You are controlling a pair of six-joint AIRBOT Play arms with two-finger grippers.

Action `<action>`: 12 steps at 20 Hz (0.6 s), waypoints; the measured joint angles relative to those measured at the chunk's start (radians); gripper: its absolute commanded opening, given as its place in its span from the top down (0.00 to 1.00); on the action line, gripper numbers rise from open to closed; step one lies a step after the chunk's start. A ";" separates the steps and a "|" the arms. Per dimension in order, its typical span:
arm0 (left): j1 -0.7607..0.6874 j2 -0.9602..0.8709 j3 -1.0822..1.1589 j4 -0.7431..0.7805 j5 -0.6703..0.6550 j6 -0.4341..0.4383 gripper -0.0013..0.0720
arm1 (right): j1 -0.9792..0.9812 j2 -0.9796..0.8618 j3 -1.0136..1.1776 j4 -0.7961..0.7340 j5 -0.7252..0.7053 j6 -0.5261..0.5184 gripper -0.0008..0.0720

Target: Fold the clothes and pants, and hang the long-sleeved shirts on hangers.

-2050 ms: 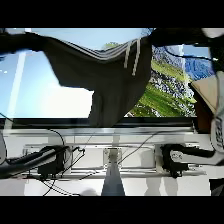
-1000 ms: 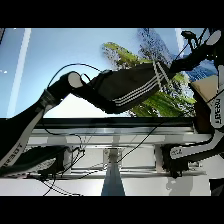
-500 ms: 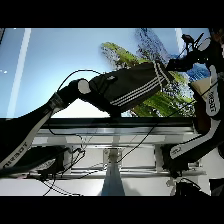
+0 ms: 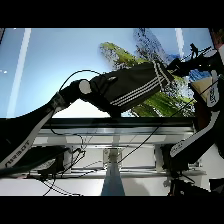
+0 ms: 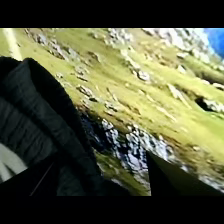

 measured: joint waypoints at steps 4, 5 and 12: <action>0.000 -0.015 0.000 0.000 0.006 0.000 0.04 | 0.046 -0.045 0.003 0.047 0.132 -0.064 0.19; 0.000 -0.018 0.000 0.001 0.006 0.000 0.04 | 0.064 -0.052 0.003 0.050 0.165 -0.081 0.35; 0.027 -0.027 0.011 0.077 0.000 0.000 0.04 | 0.186 -0.042 0.027 0.056 0.225 -0.182 0.95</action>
